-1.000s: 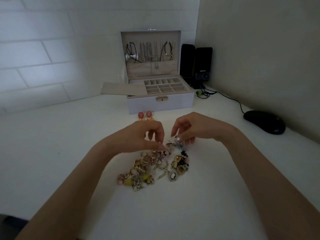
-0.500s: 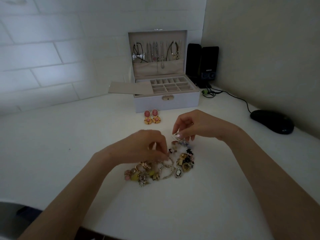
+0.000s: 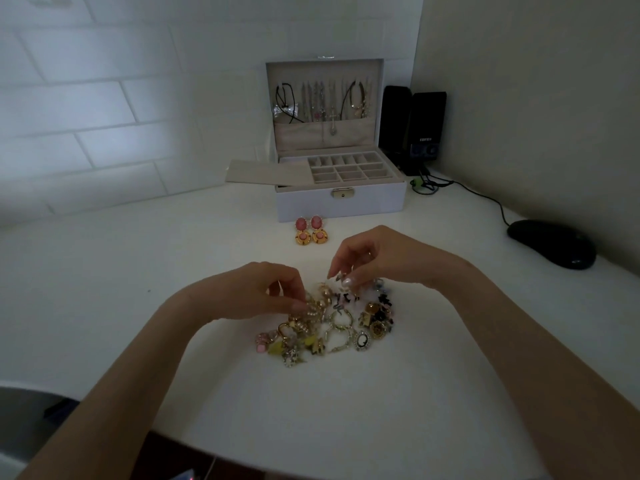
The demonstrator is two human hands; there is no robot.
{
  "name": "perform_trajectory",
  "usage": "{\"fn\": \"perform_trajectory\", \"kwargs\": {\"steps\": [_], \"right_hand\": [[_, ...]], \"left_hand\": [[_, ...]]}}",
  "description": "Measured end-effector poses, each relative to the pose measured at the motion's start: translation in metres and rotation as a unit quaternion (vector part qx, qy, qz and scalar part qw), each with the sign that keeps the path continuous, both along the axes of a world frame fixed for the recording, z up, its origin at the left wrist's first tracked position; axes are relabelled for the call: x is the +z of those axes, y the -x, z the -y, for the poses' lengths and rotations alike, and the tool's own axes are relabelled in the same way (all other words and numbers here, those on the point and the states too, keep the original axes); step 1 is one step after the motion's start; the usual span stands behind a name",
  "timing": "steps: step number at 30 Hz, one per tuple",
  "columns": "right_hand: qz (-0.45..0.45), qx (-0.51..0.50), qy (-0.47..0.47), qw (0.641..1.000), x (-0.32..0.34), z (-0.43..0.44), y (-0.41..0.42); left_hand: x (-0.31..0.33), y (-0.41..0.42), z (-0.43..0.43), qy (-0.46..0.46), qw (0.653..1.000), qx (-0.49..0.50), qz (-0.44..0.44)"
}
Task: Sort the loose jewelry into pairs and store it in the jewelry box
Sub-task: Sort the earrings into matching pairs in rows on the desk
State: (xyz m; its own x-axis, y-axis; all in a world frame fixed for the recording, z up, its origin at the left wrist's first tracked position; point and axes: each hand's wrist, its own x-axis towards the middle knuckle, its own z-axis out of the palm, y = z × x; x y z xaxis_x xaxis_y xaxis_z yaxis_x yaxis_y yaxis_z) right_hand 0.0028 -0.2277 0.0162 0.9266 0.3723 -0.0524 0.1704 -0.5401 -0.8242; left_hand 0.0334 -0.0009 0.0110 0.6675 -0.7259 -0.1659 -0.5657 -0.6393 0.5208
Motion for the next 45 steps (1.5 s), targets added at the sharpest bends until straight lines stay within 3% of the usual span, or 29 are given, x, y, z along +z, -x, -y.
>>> {"fn": "perform_trajectory", "kwargs": {"steps": [13, 17, 20, 22, 27, 34, 45], "right_hand": [[-0.022, -0.016, -0.016, 0.999, -0.002, -0.002, -0.001], [0.000, -0.046, -0.039, 0.998, -0.004, -0.001, -0.004], [0.056, -0.138, -0.050, 0.988, -0.015, -0.001, -0.017], [0.084, -0.183, -0.017, 0.979, -0.021, -0.004, -0.028], [0.106, -0.172, 0.087, 0.975, -0.027, -0.017, -0.042], [0.100, -0.179, 0.115, 0.972, -0.031, -0.017, -0.045], [0.147, -0.222, 0.120, 0.956, -0.040, -0.025, -0.054]], "left_hand": [[-0.002, 0.005, 0.015, 0.055, 0.995, 0.028, 0.082], [0.000, -0.001, 0.020, 0.164, 0.982, 0.087, 0.040], [-0.005, -0.018, 0.030, 0.221, 0.958, 0.177, 0.046], [-0.010, -0.032, 0.037, 0.222, 0.948, 0.217, 0.063], [-0.026, -0.053, 0.047, 0.183, 0.944, 0.255, 0.101], [-0.037, -0.053, 0.047, 0.158, 0.939, 0.271, 0.140], [-0.034, -0.057, 0.044, 0.164, 0.948, 0.257, 0.089]]}}
